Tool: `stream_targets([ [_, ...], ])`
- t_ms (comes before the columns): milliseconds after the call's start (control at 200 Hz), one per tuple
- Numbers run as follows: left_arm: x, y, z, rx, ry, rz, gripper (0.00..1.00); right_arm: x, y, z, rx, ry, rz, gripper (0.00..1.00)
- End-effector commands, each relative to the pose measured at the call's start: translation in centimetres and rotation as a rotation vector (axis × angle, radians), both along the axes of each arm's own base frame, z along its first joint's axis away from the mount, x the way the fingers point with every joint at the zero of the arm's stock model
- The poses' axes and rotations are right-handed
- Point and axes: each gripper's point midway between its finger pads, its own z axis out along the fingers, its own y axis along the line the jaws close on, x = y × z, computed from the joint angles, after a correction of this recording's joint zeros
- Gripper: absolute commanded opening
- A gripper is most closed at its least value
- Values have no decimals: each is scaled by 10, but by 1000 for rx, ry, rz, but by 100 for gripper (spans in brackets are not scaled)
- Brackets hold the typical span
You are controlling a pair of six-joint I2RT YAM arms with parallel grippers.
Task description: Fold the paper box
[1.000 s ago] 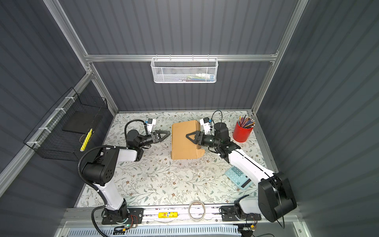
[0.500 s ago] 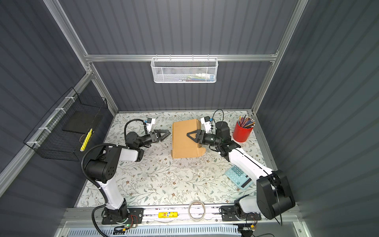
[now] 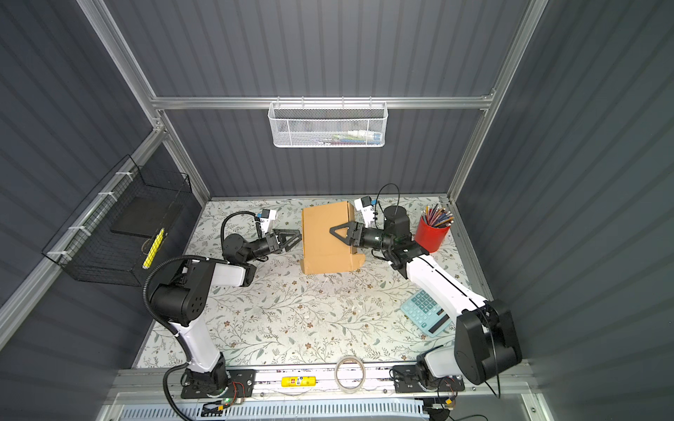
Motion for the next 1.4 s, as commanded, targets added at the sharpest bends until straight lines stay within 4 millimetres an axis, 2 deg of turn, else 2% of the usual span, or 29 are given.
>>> stream_targets([
  [0, -12, -8, 30, -22, -89, -50, 100, 2, 1, 9, 1, -29, 32, 59],
  [290, -15, -21, 42, -37, -116, -83, 99, 0, 1, 21, 5, -50, 31, 59],
  [500, -21, -20, 57, -49, -151, -81, 99, -4, -3, 25, -9, -66, 20, 58],
  [720, -22, -19, 57, -49, -154, -78, 99, -7, -10, 27, -7, -80, 3, 58],
  [1136, -24, -18, 64, -54, -177, -67, 99, -8, -27, 18, -22, -71, -36, 57],
  [1396, -29, -21, 75, -56, -200, -101, 99, -3, -25, 19, -26, -70, -19, 56],
])
